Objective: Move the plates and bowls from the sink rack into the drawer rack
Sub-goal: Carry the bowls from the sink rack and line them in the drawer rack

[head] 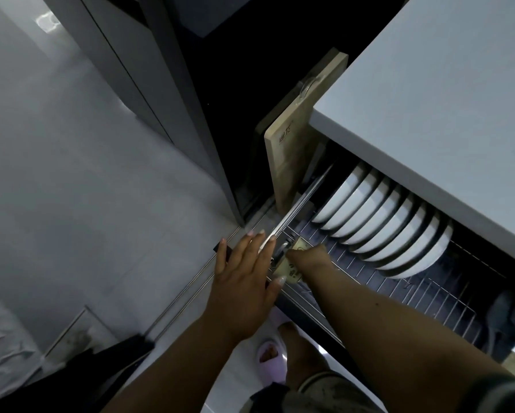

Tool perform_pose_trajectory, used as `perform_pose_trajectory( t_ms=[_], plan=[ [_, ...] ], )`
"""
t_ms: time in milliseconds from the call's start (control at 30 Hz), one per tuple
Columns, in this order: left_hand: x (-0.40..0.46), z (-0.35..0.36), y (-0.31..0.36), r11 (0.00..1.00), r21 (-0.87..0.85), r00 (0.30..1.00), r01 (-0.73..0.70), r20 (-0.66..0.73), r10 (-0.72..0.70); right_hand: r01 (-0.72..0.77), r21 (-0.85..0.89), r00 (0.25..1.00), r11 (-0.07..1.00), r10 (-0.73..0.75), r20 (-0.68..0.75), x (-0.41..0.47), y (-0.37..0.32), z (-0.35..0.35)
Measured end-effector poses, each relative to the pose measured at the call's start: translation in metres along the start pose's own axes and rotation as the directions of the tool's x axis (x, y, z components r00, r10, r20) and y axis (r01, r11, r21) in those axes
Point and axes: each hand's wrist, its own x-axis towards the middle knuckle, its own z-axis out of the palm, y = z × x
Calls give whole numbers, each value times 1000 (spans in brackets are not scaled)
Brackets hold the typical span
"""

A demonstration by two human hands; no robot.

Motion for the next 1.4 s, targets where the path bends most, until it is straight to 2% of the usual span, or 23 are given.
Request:
perform_pose_trajectory(
  t_ms=[267, 567, 700, 867, 1033, 1167, 1400],
  plan=[
    [0, 0, 0, 999, 31, 1000, 6, 2, -6, -2, 16, 998, 1000, 1, 61, -8, 0, -7],
    [-2, -11, 8, 999, 47, 1000, 20, -2, -20, 261, 20, 965, 965, -262, 14, -54, 3, -62],
    [-4, -21, 20, 998, 9, 995, 63, 71, -64, 368, 25, 926, 929, -364, -94, -89, 20, -99],
    [-15, -39, 57, 995, -83, 995, 62, 79, -55, 441, 29, 872, 897, -420, -253, -123, 49, -147],
    [-25, -50, 104, 968, -244, 998, -56, -5, 56, 510, 10, 782, 860, -458, -423, -171, 89, -196],
    [-29, -51, 143, 949, -271, 986, -161, -7, 165, 500, -57, 711, 864, -446, -543, -207, 132, -230],
    [-35, -46, 214, 906, -300, 946, -298, 31, 321, 472, -33, 633, 881, -365, -682, -251, 196, -275]
  ],
)
